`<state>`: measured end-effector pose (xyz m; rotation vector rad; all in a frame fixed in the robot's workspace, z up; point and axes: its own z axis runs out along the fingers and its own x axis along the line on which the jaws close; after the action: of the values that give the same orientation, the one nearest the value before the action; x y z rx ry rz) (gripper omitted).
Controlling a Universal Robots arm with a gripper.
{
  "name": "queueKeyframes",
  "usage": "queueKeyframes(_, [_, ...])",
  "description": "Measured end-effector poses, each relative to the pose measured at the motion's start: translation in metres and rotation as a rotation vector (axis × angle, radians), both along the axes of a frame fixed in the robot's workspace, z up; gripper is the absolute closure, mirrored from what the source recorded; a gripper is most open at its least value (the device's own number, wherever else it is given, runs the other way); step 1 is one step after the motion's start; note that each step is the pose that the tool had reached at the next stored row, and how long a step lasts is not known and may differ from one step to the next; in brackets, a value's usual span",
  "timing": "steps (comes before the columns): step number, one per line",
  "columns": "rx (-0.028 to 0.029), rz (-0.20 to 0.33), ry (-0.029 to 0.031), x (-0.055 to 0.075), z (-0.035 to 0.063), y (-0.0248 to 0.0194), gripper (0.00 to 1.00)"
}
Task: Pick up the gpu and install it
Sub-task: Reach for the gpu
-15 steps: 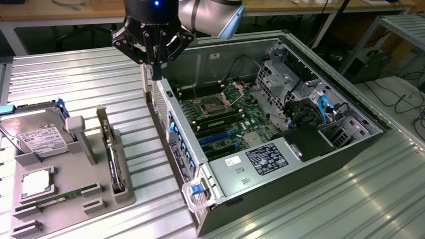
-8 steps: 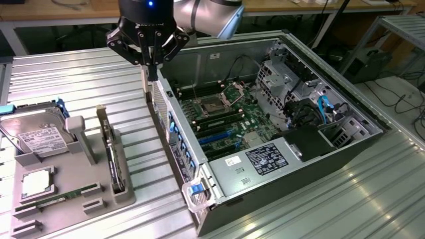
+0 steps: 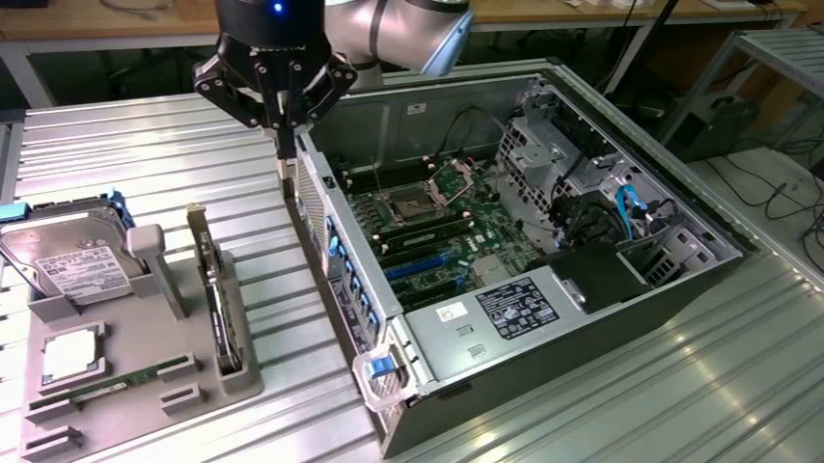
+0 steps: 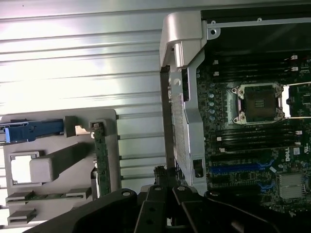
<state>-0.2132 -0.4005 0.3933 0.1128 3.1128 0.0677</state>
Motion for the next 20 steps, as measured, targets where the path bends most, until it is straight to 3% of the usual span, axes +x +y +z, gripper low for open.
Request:
queueKeyframes(8, [0.0001,0.016,-0.0001,-0.025,0.0000,-0.0044,0.89])
queueKeyframes(20, [0.0000,0.030,0.0000,-0.047,0.0000,-0.0113,0.89])
